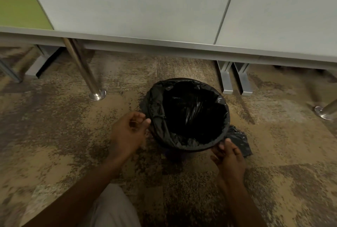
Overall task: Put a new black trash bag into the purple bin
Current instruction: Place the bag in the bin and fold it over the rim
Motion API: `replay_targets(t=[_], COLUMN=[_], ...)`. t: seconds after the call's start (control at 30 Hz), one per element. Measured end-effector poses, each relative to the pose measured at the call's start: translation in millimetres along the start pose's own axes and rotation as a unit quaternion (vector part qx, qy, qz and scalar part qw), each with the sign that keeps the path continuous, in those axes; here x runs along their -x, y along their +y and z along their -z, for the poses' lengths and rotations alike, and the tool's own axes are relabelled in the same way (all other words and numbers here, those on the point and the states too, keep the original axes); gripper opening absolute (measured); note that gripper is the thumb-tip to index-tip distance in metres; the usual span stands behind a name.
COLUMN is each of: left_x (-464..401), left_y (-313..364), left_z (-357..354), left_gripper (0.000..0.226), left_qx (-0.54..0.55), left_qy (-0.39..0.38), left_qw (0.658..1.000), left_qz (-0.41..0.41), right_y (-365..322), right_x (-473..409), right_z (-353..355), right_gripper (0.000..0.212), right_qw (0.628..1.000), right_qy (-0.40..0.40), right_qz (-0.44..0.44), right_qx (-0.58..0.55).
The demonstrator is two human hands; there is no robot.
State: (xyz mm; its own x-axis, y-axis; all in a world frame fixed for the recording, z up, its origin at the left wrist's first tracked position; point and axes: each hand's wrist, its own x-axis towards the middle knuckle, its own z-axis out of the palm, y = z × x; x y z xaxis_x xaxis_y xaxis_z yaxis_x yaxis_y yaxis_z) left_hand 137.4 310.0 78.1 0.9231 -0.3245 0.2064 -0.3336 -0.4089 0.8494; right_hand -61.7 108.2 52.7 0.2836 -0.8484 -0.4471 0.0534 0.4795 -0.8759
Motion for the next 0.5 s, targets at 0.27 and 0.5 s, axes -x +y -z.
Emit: replay_targets(t=[0.27,0.5], left_x=[-16,-20], left_y=[-3,-20], left_z=[-11,-3], left_gripper=[0.027,0.019], left_qx=[0.094,0.287], left_qy=[-0.033,-0.093], left_qw=[0.973,0.901], left_qz=[0.209,0.31], right_y=[-2,-1], right_x=[8,6], right_z=[-14,-13], right_gripper=[0.041,0.042], right_qw=[0.996,0.995], right_qy=[-0.033,-0.04], right_qz=[0.065,0.073], right_qx=[0.045,0.064])
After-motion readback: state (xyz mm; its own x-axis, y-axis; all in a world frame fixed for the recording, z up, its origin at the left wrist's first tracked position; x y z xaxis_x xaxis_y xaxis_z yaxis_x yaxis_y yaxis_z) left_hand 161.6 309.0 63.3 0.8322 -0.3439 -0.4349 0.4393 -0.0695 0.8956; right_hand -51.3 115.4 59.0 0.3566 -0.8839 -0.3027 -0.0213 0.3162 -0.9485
